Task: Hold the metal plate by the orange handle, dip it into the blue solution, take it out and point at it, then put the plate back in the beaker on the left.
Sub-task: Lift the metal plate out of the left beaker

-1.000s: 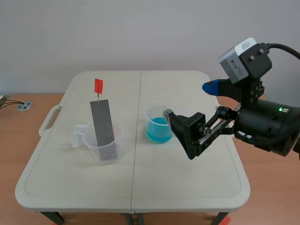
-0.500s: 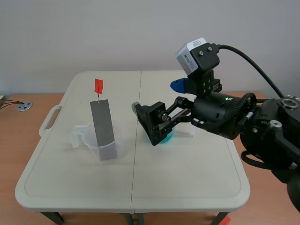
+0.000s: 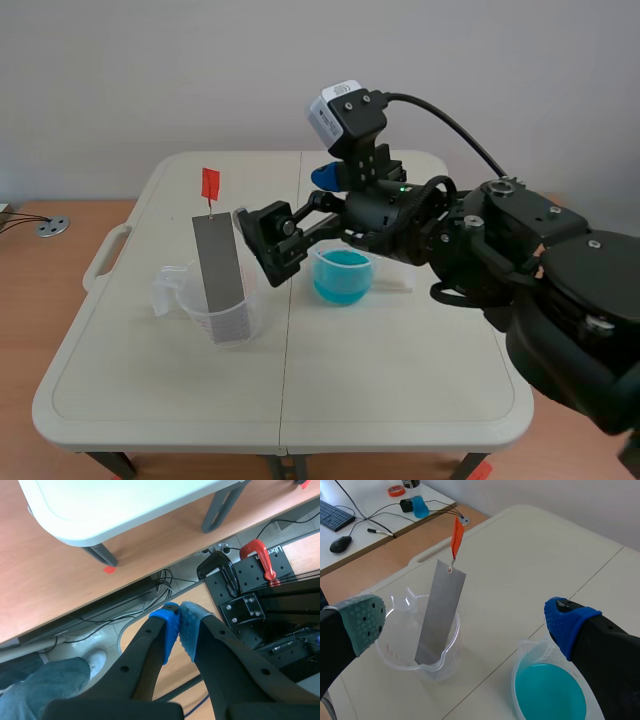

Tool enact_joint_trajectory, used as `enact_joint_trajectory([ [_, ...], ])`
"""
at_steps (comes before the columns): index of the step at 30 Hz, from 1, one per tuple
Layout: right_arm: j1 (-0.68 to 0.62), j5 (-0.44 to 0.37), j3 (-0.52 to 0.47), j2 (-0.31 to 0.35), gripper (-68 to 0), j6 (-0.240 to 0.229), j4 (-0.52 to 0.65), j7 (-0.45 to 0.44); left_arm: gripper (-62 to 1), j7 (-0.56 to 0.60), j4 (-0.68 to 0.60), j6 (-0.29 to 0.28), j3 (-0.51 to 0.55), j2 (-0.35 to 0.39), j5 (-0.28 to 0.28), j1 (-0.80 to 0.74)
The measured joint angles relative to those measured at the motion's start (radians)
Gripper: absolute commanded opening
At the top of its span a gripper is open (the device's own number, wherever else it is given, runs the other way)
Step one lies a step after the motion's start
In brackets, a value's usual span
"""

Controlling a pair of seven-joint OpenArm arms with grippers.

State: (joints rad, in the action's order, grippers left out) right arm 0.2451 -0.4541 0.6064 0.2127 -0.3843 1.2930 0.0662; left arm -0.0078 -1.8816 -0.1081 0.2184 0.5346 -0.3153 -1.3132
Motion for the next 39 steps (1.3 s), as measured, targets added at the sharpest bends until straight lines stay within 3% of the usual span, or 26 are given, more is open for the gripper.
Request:
enact_joint_trajectory([
  [11,0.170,0.000,0.070,-0.113,-1.2,0.000,-0.178,0.014,-58.2,-0.003,0.000,0.000,0.000,0.000,0.000,0.000],
  [30,0.390,0.001,0.110,-0.343,-1.2,-0.005,-0.605,0.048,-58.2,-0.003,0.000,0.000,0.000,0.000,0.000,0.000],
  [37,0.408,0.005,0.116,-0.341,-1.3,-0.023,-0.661,0.035,-58.2,-0.003,0.000,0.000,0.000,0.000,0.000,0.000],
  [39,0.408,0.005,0.116,-0.336,-5.0,-0.023,-0.661,0.008,-58.2,-0.003,0.000,0.000,0.000,0.000,0.000,0.000],
])
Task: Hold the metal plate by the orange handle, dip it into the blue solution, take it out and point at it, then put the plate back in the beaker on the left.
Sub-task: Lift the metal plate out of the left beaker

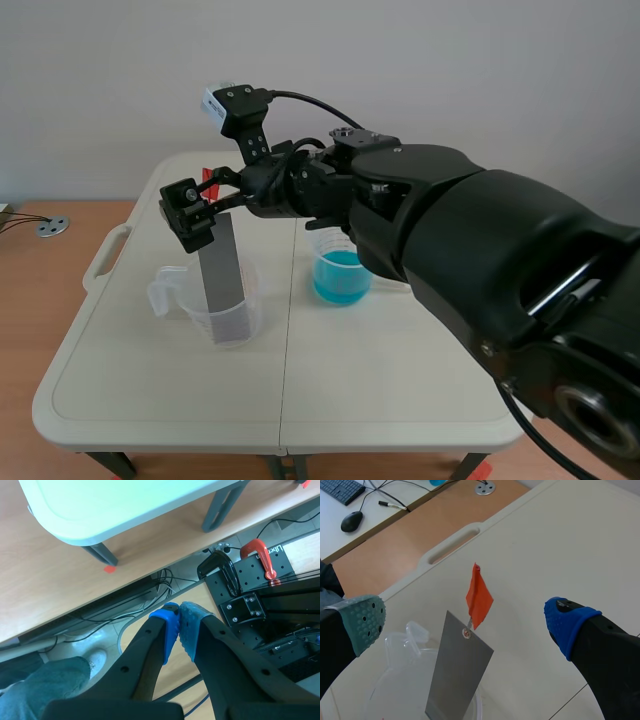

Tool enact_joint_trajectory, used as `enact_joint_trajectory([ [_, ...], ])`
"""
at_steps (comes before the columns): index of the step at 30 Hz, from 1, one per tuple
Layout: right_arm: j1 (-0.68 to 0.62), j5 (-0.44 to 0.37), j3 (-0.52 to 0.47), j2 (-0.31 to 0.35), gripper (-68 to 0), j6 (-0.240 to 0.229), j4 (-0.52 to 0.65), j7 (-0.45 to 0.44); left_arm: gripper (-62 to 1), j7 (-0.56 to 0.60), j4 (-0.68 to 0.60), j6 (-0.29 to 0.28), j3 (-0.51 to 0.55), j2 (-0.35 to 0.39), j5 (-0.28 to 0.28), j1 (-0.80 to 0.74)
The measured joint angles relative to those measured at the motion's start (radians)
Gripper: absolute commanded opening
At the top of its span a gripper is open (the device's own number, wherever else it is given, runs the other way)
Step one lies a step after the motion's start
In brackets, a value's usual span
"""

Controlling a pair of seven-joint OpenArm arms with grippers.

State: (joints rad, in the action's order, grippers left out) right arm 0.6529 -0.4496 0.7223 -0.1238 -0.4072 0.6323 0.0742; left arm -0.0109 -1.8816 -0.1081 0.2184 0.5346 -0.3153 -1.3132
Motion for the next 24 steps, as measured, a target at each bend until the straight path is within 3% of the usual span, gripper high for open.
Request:
enact_joint_trajectory([
  [5,0.000,0.000,0.000,0.002,-20.3,-0.012,0.001,-0.010,-58.2,0.000,0.000,0.000,0.000,0.000,0.000,0.000],
  [10,0.000,0.000,0.000,0.002,-32.3,-0.064,0.002,-0.010,-58.2,0.000,0.000,0.000,0.000,0.000,0.000,0.000],
  [18,0.000,0.008,0.000,0.002,-34.6,-0.064,0.002,-0.038,-58.2,0.000,0.000,0.000,0.000,0.000,0.000,0.000],
  [24,0.000,0.011,0.000,0.002,-42.3,-0.064,0.002,-0.051,-58.2,0.000,0.000,0.000,0.000,0.000,0.000,0.000],
])
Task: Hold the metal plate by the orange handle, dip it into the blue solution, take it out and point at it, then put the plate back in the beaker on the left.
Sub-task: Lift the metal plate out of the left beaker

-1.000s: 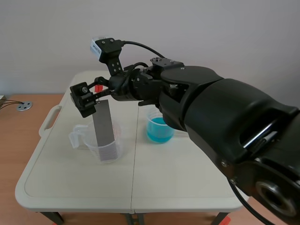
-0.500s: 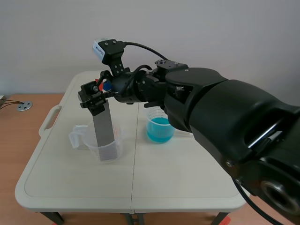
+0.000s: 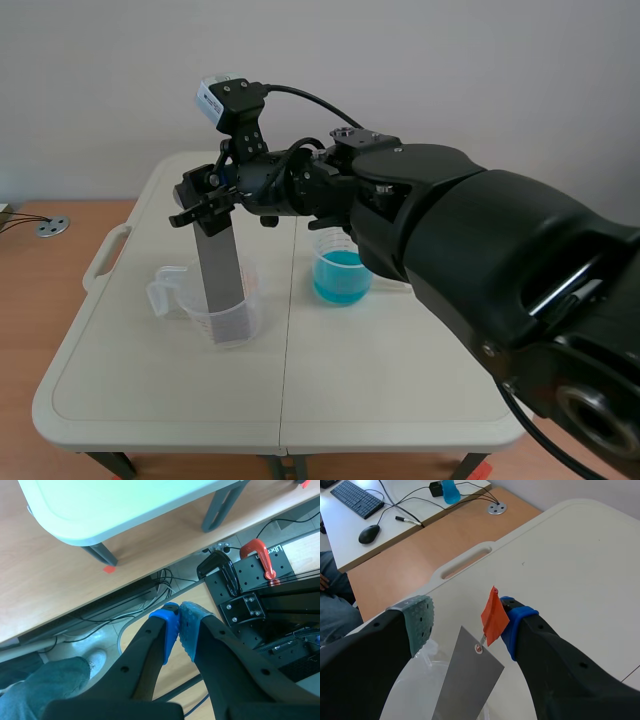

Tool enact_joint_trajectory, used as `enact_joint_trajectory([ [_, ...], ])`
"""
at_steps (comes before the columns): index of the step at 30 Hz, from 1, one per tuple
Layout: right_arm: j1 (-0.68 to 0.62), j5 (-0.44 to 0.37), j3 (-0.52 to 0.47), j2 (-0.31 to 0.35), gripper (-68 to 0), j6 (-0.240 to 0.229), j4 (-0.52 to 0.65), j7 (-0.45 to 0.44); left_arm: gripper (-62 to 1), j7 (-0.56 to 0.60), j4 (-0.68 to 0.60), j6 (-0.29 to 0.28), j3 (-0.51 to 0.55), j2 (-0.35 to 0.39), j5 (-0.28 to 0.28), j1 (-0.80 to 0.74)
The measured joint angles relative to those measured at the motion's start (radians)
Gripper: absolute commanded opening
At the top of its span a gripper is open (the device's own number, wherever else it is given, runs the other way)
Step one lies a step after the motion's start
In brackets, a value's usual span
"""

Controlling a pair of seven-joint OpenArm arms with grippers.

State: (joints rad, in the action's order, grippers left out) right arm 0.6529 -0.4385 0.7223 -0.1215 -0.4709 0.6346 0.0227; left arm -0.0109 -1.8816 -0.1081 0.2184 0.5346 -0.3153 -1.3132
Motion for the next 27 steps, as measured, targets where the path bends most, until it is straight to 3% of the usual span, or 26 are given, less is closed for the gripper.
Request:
enact_joint_trajectory([
  [13,0.000,0.000,0.000,0.000,-65.5,0.000,0.000,-0.003,-58.2,0.000,0.000,0.000,0.000,0.000,0.000,0.000],
  [17,0.000,0.000,0.000,0.000,-66.2,-0.002,0.000,-0.003,-58.2,0.000,0.000,0.000,0.000,0.000,0.000,0.000],
  [19,0.000,0.000,0.000,0.000,-66.2,-0.029,0.000,-0.004,-58.2,0.000,0.000,0.000,0.000,0.000,0.000,0.000],
  [23,0.000,0.000,0.000,0.000,-66.2,-0.129,0.000,-0.032,-58.2,0.000,0.000,-0.005,0.000,0.000,0.000,0.000],
  [27,-0.003,0.000,0.000,0.001,-66.2,-0.141,0.006,-0.044,-58.2,0.000,0.000,-0.005,0.000,0.000,0.000,0.000],
])
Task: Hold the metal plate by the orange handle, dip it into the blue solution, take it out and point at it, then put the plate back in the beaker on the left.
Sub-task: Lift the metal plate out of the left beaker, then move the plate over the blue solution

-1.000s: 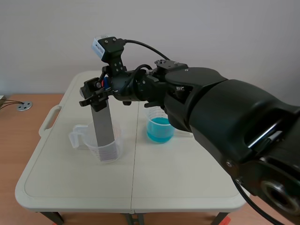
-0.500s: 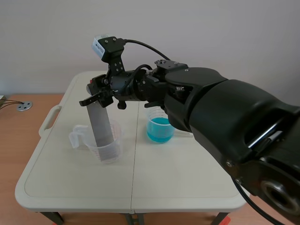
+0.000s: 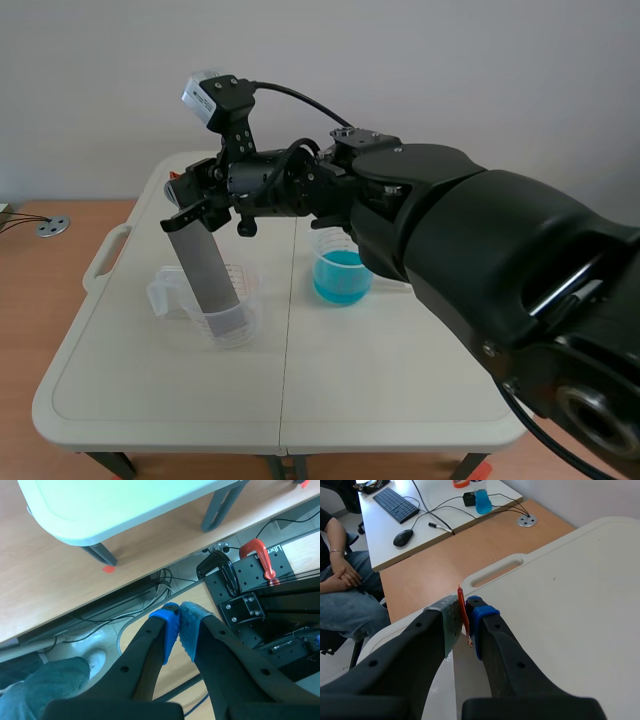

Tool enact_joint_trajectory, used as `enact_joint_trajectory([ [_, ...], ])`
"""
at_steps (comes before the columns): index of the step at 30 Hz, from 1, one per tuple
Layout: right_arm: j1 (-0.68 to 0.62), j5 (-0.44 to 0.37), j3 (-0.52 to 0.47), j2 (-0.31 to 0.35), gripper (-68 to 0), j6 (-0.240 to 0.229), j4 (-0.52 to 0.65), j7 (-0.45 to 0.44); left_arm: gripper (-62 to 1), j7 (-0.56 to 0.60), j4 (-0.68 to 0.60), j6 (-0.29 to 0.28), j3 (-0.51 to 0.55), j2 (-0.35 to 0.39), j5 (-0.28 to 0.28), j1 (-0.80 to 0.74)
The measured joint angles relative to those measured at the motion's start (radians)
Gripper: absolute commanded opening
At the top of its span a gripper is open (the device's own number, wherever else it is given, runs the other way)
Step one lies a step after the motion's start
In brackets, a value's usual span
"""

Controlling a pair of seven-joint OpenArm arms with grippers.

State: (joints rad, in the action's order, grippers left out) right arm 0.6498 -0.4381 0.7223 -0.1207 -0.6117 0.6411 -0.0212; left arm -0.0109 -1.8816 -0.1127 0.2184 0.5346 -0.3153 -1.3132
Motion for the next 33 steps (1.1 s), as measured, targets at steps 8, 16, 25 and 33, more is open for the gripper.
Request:
enact_joint_trajectory([
  [8,-0.088,0.025,0.000,0.018,-66.2,-0.006,0.169,0.000,-58.2,0.000,0.000,0.000,0.000,0.000,0.000,0.000],
  [16,-0.175,0.045,-0.001,0.080,-66.2,-0.006,0.391,0.010,-58.2,0.001,0.000,0.000,0.000,0.000,0.000,0.000],
  [25,-0.251,0.099,-0.062,0.116,-66.2,-0.007,0.553,0.046,-58.2,0.000,0.000,0.000,0.000,0.000,0.000,0.000],
  [33,-0.302,0.109,-0.129,0.134,-66.2,-0.006,0.676,0.101,-58.2,0.000,0.000,0.000,0.000,0.000,0.000,0.000],
])
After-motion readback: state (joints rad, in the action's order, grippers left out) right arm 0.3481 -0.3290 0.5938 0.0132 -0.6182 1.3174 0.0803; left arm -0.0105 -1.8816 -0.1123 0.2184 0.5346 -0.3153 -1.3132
